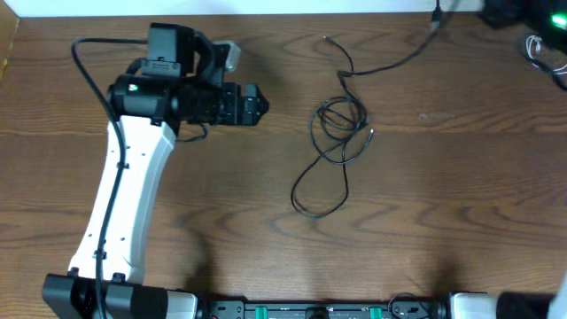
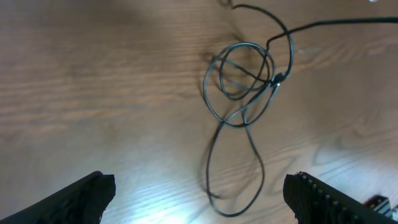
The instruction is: Untangle cables
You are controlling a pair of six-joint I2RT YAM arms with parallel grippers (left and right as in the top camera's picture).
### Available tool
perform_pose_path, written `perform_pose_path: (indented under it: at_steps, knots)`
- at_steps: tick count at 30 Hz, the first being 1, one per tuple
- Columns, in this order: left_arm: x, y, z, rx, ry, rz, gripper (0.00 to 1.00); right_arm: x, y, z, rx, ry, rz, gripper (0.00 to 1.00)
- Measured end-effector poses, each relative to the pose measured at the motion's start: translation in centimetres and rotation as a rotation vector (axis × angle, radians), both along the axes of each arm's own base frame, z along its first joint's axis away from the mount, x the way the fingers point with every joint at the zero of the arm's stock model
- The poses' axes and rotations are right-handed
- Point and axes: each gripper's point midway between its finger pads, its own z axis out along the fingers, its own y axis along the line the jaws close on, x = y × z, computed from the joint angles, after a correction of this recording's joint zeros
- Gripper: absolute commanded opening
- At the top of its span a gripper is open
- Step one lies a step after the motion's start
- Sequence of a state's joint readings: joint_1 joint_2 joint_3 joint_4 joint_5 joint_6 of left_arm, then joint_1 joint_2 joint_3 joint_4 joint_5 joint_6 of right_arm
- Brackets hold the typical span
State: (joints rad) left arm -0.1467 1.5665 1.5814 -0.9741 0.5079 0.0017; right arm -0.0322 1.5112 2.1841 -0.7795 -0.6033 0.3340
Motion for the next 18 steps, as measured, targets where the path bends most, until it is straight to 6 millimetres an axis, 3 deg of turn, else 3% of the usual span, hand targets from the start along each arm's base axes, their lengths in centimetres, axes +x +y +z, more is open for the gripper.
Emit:
perform_pose_path:
  at_steps: [5,9,15,18]
  knots:
    - [0.1,-2.7,-0.6,-0.006,-0.004,-0.068,0.93,-3.9,-3.3,2.4,-0.005,-0.053,-0.106,0.01]
    - [0.4,-5.5,-2.3,-0.007,0.015,-0.131,0.93,-5.4,-3.8,2.6,-0.004,-0.043,-0.127,0.01]
    - [1.7,-11.0,-6.1,-0.040,0.052,-0.186,0.92,-3.5,-4.1,-0.5,0.007,0.085,-0.128,0.01]
    - [2.3,-13.1,-6.9,-0.068,0.043,-0.199,0.92,-2.5,-4.2,-1.9,0.012,0.137,-0.127,0.01]
